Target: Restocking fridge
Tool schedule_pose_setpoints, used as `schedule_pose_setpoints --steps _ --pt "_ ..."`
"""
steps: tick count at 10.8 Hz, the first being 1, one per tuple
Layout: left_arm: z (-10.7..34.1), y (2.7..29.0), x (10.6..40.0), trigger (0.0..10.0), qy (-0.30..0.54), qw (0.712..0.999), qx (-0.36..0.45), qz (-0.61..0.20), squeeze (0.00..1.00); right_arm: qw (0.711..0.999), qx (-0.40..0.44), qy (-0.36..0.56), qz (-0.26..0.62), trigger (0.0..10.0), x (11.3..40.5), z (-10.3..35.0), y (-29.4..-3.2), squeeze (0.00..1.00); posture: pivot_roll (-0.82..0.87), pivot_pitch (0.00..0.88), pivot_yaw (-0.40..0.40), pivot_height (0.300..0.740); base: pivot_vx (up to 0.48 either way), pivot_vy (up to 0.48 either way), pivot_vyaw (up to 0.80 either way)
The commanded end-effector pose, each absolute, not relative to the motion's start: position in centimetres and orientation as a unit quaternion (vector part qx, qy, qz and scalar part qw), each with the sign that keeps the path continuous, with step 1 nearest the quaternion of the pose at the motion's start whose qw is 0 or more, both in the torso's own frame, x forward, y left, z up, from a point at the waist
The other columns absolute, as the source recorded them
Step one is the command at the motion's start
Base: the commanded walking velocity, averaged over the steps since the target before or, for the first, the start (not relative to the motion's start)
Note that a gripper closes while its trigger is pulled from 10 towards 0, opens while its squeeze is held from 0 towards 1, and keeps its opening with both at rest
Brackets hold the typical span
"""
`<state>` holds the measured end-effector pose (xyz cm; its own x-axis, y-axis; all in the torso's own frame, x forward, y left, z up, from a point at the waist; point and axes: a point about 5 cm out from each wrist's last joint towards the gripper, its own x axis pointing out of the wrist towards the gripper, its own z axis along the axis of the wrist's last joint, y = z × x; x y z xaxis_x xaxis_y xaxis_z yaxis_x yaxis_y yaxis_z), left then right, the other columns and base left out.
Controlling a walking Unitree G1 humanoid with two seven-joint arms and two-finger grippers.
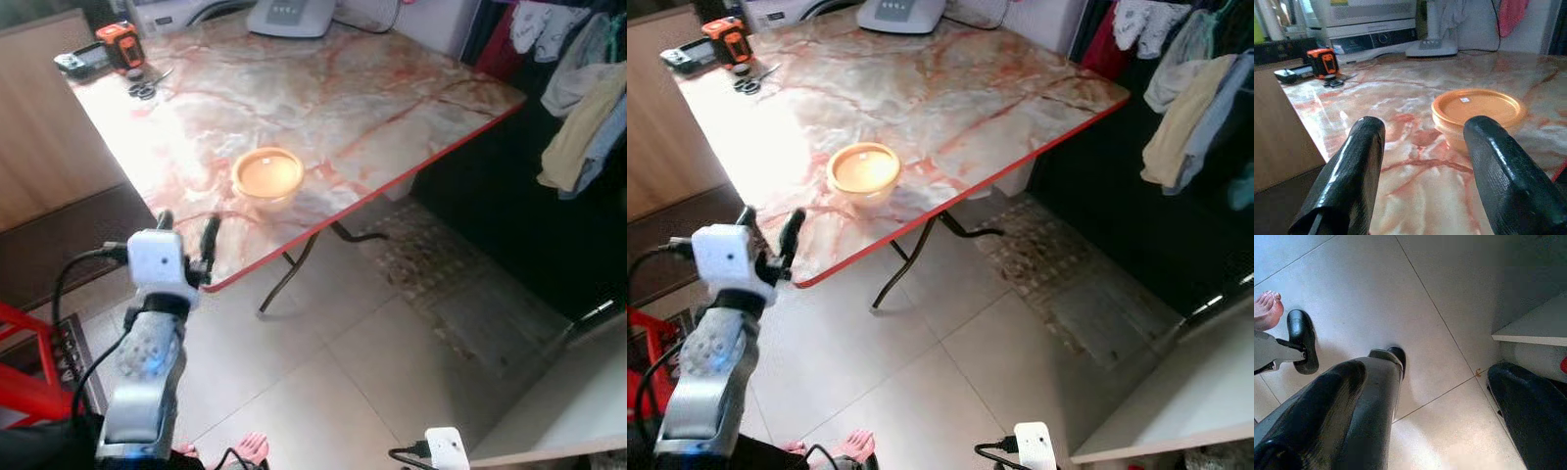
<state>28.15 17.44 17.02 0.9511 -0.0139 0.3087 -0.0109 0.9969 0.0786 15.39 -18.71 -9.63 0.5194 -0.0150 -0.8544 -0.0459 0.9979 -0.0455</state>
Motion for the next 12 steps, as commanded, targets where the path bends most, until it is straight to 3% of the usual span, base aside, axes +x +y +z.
schedule_pose_setpoints --steps 1,4,12 --pt "16.25 17.52 27.93 10.0 -0.137 0.99 0.042 -0.004 0.0 0.859 -0.026 0.511 0.002 10.0 13.93 -10.18 -18.85 0.0 -0.15 0.173 -0.011 0.74 0.0 0.0 0.0" --pt "16.26 18.26 27.94 10.0 -0.131 0.99 0.044 0.011 0.0 0.859 -0.02 0.512 0.002 10.0 13.82 -10.23 -18.75 0.0 -0.15 0.179 -0.009 0.74 0.0 0.0 0.0" --pt "16.44 17.29 28.39 10.0 -0.133 0.991 0.033 -0.007 0.0 0.858 -0.017 0.513 0.006 10.0 13.6 -10.32 -18.49 0.0 -0.15 0.145 0.006 0.74 0.0 0.0 0.0"
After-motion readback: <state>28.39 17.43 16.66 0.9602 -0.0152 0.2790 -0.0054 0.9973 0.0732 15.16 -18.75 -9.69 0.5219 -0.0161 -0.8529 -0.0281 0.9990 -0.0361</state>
